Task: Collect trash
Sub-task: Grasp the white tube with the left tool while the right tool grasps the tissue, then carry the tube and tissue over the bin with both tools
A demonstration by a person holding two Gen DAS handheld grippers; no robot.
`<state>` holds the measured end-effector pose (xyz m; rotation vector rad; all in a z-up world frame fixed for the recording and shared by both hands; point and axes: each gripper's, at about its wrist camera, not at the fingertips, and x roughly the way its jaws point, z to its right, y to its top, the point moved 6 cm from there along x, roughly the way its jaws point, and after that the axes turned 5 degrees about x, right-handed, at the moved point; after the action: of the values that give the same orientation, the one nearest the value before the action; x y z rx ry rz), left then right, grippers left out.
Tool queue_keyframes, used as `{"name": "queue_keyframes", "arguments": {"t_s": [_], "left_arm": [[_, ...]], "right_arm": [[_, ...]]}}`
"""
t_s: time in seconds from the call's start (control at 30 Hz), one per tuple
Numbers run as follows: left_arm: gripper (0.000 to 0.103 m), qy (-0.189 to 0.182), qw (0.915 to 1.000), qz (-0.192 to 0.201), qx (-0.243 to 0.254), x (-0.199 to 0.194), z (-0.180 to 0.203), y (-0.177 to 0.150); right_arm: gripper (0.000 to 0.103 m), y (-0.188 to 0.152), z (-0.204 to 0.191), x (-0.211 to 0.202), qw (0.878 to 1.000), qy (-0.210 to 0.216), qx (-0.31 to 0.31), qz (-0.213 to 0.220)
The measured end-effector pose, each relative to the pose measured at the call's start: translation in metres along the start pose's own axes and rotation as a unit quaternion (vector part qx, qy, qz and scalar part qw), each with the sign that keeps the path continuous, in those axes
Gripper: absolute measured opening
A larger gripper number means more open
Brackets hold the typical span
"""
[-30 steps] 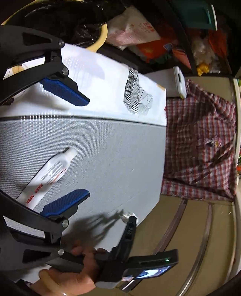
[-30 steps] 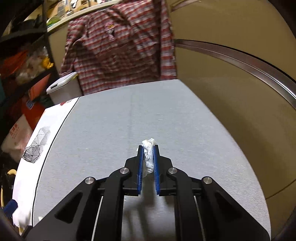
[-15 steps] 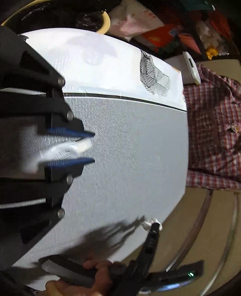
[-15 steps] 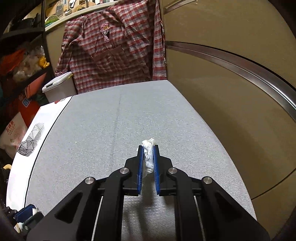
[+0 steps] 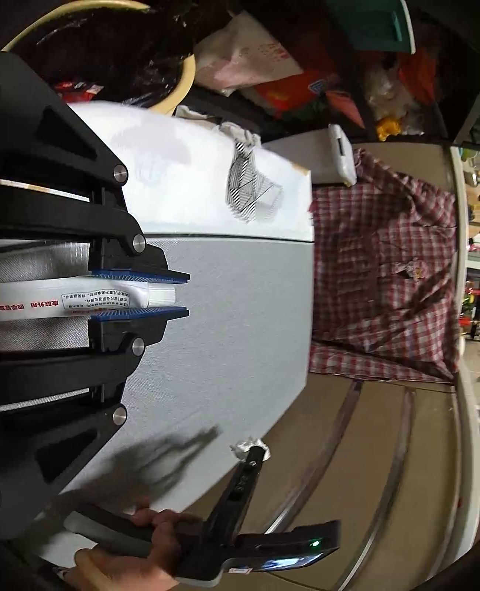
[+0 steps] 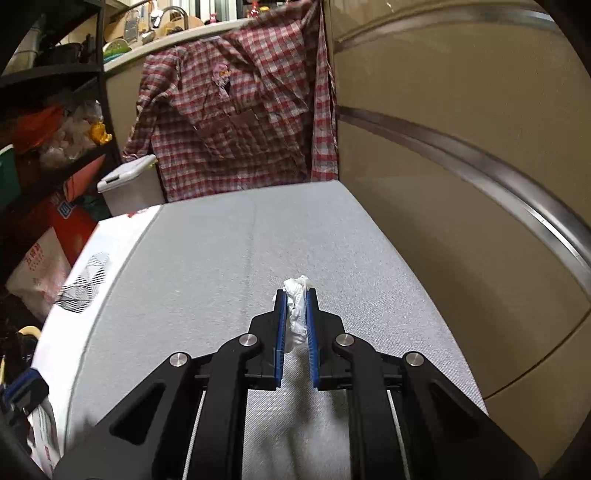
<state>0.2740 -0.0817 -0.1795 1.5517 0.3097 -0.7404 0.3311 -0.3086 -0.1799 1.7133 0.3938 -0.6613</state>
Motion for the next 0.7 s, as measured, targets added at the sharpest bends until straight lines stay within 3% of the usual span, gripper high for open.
{"name": "queue_keyframes", "arguments": {"t_s": [0.37,0.7], "left_arm": [[0.013,0.031,0.9979,0.057,0.001,-0.082,-0.031,0.021],[0.013,0.101,0.9913,0.081,-0.022,-0.161,-0.104,0.018]], "right_arm": [[0.011,0.002,-0.058,-0.108,0.997,0.062,-0.02,0.041],[0.011,-0.04,-0.156,-0.169,0.986,0.155,-0.059,0.027]]}}
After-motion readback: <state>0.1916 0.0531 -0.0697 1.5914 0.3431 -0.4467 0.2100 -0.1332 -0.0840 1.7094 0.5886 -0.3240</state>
